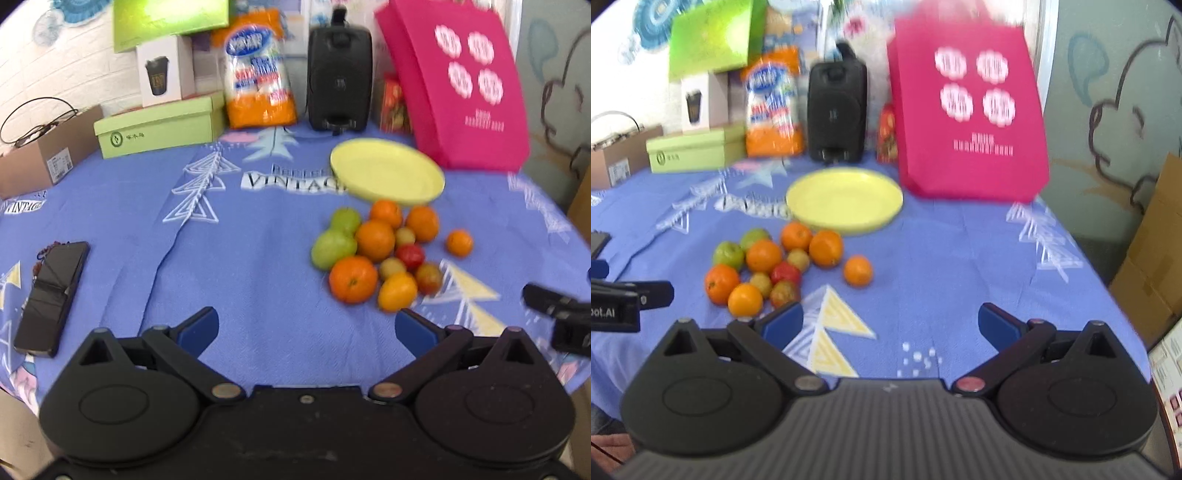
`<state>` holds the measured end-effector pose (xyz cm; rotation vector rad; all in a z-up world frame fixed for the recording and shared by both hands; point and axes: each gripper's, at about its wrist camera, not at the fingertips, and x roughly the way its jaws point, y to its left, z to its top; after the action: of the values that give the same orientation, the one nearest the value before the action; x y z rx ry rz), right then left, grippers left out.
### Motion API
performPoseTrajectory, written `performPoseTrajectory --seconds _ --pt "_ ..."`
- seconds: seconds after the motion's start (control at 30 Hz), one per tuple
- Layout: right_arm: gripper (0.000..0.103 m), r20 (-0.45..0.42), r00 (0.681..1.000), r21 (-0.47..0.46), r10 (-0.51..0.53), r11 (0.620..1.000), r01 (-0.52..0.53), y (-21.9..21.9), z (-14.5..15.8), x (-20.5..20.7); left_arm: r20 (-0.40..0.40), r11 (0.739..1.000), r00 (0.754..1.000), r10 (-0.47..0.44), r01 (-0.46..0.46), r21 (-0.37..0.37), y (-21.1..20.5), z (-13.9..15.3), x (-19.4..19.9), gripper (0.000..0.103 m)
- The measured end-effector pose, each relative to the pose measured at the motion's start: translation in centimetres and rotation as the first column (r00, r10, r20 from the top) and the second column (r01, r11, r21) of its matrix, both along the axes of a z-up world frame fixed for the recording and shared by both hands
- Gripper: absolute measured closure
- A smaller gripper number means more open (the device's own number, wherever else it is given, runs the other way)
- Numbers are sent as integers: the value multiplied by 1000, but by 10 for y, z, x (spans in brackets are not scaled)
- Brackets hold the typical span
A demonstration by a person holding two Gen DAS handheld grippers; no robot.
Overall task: Organize fruits
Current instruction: 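Move both tools toward the fruit pile, then grasp a large orange with the left tool while the right tool grasps a brown tomato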
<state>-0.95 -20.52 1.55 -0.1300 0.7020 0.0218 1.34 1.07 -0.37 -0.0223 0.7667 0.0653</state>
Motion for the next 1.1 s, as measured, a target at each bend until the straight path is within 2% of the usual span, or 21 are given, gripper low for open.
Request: performPoseTrajectory --seconds 0.07,0.13,0.23,0.33,0.47,0.53,0.7,0.8,0.87,0.93,0.97,1.03,1.1 --pt "0 4 1000 2 1 1000 -1 0 -2 -1 7 998 1000 0 -1 60 -3 -2 -1 0" --pt "0 -5 1000 -5 -3 1000 3 -1 -3 1 13 998 1000 6 -7 62 -3 -2 -2 0" --pt "0 -21 1000 -11 -3 1000 2 -1 -5 3 13 1000 1000 -17 17 -3 1 -1 -2 0" --pt "0 -22 1000 3 8 1000 -8 -1 -5 5 49 997 998 -44 47 -54 5 -1 -3 0" --pt "0 -20 999 4 29 1000 -29 -2 -7 7 31 991 999 -40 44 -129 11 -4 3 0" --pt "0 -15 999 7 38 999 -38 -2 -8 8 35 994 999 -33 37 -104 10 -6 5 0" --pt "0 -10 996 -6 94 996 -94 2 -13 10 49 999 998 -41 40 33 1 -14 11 0" --pt "1 -5 993 -9 122 992 -122 4 -18 12 39 998 999 -35 32 58 -1 -22 17 0" --pt "4 -4 989 -24 145 989 -145 7 -22 14 35 998 997 -64 63 25 2 -26 21 0" --pt "13 -13 985 -31 174 984 -174 11 -26 17 35 997 996 -83 83 -1 3 -31 24 0" --pt "15 -21 982 -29 187 982 -188 12 -29 19 34 996 996 -85 85 -2 3 -34 26 0" --pt "25 -38 976 -20 214 977 -215 15 -34 23 32 995 995 -99 99 2 1 -39 31 0" --pt "34 -50 969 -14 243 970 -244 18 -39 26 28 993 993 -115 114 10 -1 -43 35 4"
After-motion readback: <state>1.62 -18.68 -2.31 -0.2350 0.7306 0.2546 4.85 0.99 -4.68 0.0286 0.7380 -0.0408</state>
